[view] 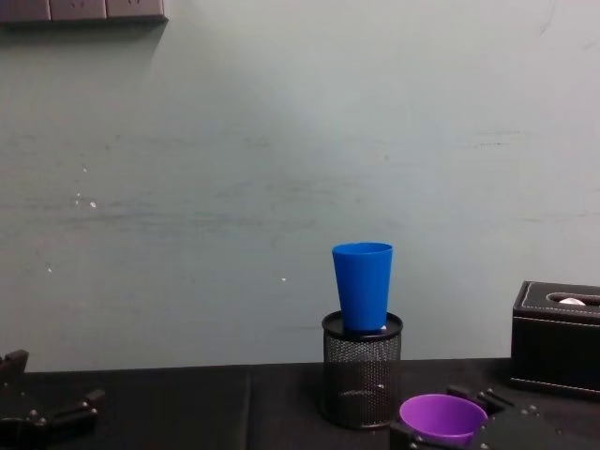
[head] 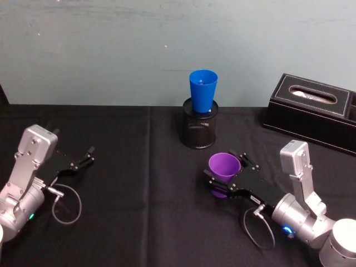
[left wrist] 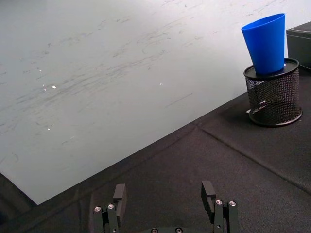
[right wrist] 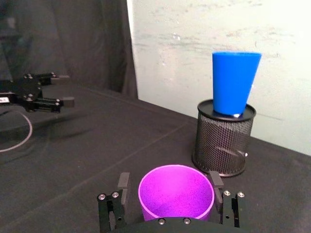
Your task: Pick up one cup with a gripper and tap it against the other cup.
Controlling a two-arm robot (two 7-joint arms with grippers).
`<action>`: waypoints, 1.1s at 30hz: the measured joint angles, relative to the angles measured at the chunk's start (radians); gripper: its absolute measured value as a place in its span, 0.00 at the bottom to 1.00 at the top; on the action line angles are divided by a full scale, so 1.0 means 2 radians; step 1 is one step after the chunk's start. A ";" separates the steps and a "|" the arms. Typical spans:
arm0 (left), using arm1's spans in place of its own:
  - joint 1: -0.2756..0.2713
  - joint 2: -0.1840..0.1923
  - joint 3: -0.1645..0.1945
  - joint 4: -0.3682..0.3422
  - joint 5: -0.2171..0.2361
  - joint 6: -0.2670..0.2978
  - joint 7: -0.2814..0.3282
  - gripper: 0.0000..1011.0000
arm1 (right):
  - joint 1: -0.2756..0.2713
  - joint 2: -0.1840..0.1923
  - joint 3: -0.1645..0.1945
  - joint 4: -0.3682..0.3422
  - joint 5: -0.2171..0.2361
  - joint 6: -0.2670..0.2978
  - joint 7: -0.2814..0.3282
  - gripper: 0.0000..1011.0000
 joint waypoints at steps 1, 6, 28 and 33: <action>0.000 0.000 0.000 0.000 0.000 0.000 0.000 1.00 | 0.000 0.000 0.000 -0.001 0.000 -0.002 0.001 0.99; 0.000 0.000 0.000 0.000 0.000 0.000 0.000 1.00 | -0.003 0.002 0.000 -0.005 0.002 -0.010 0.002 0.99; 0.000 0.000 0.000 0.000 0.000 0.000 0.000 1.00 | -0.015 -0.004 0.021 -0.020 0.030 -0.054 0.010 0.99; 0.000 0.000 0.000 0.000 0.000 0.000 0.000 1.00 | -0.018 -0.008 0.027 -0.020 0.032 -0.059 0.004 0.99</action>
